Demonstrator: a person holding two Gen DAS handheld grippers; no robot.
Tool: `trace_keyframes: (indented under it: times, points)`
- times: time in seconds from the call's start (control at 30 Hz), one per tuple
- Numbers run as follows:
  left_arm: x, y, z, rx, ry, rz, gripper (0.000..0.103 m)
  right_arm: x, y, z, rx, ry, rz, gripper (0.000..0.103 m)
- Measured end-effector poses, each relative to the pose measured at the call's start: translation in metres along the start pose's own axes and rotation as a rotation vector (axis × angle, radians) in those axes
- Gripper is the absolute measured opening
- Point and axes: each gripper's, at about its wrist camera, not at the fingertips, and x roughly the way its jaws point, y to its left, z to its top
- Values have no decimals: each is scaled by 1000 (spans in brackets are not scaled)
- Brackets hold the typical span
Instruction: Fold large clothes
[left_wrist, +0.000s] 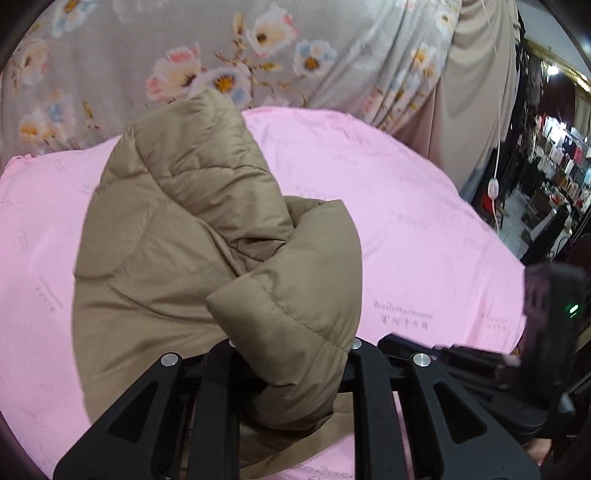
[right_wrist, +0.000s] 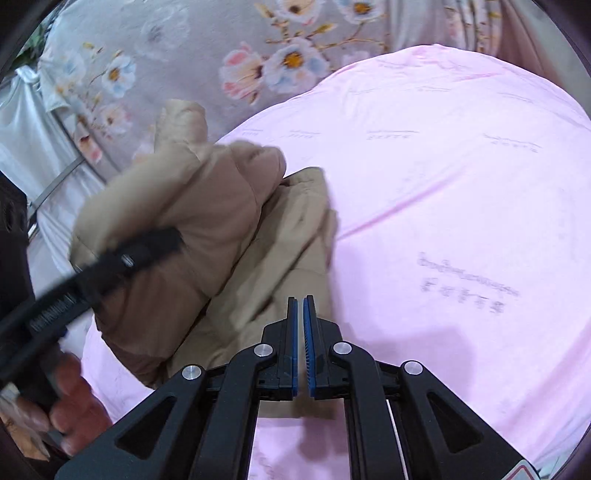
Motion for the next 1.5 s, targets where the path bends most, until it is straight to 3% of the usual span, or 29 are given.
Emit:
trace_keyframes:
  times: [0.17, 0.4, 0.57, 0.67, 0.73, 0.8, 0.83, 0.9, 1.0, 1.07, 1.27, 1.5]
  points:
    - [23, -10, -12, 5, 32, 42, 21, 7, -25, 5, 17, -13, -12, 7]
    - [39, -17, -22, 24, 58, 96, 28, 8, -22, 9, 26, -13, -28, 7]
    - [14, -20, -16, -18, 63, -21, 71, -6, -22, 15, 32, -42, -32, 9]
    - [-16, -15, -10, -44, 18, -78, 82, -20, -19, 25, 37, -77, -32, 16]
    - [-44, 1, -3, -93, -32, -112, 86, -31, -14, 35, 30, -110, -22, 30]
    - [-67, 25, 6, -147, -83, -107, 87, -42, -2, 51, 21, -154, 9, 42]
    - [-76, 37, 12, -169, -106, -85, 87, -46, 6, 59, 22, -174, 29, 54]
    - [-92, 67, 27, -208, -159, -6, 87, -50, 20, 79, 34, -202, 93, 66]
    - [-103, 108, 54, -256, -200, 131, 87, -41, 49, 118, 53, -201, 193, 68]
    - [-103, 127, 69, -283, -203, 173, 87, -28, 68, 140, 60, -193, 207, 70]
    - [-82, 167, 108, -308, -182, 262, 87, 35, 110, 184, 124, -104, 139, 75]
    - [-49, 185, 120, -330, -117, 244, 87, 106, 100, 168, 159, 95, -12, 75]
